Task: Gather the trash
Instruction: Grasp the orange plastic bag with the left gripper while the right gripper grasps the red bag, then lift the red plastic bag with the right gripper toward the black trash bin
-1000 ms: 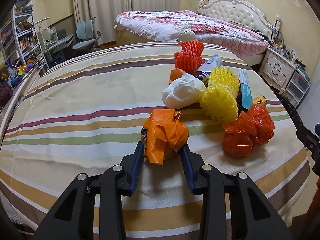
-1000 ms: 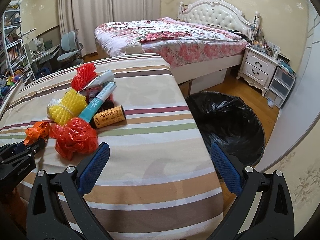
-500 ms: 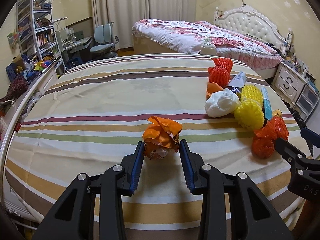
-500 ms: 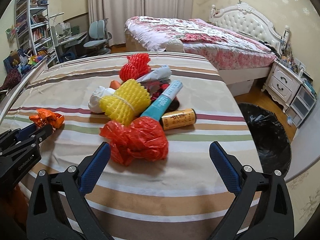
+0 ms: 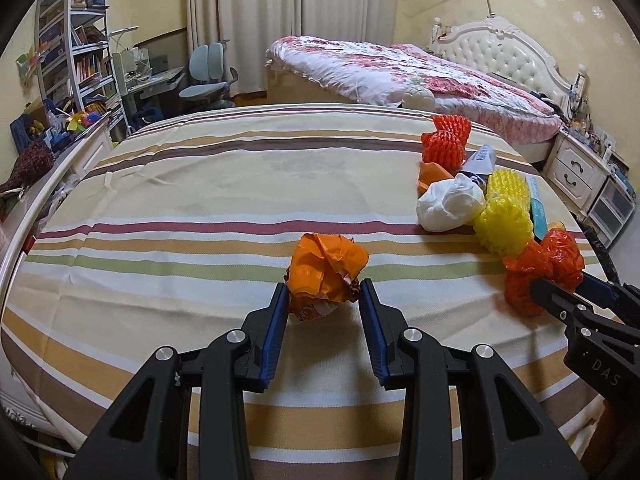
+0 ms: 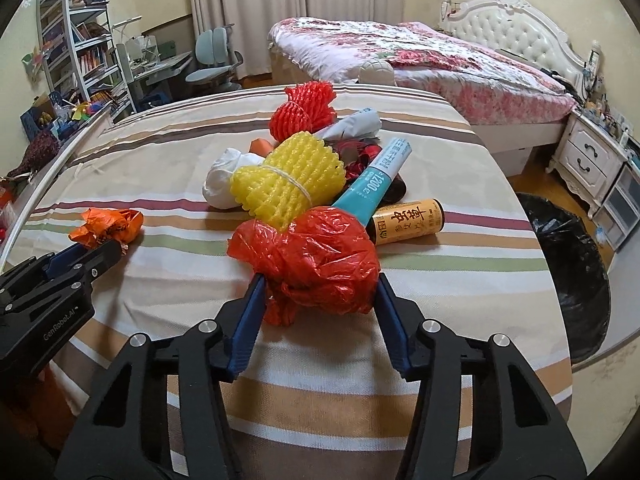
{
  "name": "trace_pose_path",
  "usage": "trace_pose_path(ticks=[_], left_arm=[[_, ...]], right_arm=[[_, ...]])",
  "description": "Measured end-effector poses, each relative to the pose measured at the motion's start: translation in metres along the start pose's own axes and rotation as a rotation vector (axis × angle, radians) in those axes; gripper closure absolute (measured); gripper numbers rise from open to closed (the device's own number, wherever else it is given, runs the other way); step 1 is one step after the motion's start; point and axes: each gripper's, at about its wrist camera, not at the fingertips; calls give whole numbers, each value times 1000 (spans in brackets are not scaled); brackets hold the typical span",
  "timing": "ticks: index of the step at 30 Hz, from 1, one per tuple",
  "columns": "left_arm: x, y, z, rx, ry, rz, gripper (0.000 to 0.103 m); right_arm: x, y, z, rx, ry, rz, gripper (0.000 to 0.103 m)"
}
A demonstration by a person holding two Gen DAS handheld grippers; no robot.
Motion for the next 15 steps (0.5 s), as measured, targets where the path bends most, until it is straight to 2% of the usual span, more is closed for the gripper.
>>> trace_pose_path(ticks=[8, 15], left_arm=[[8, 0, 4, 7, -8, -12, 67], [18, 3, 15, 34, -31, -34, 69]], right_arm=[[4, -1, 11, 24, 3, 0, 58], [18, 2, 31, 81, -31, -18, 58]])
Point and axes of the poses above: each gripper's, at about its wrist camera, not at the fingertips, and z roughly against the way its jaws point, x to its right, y to its top, and after that the axes turned 10 degrees about z, right-handed
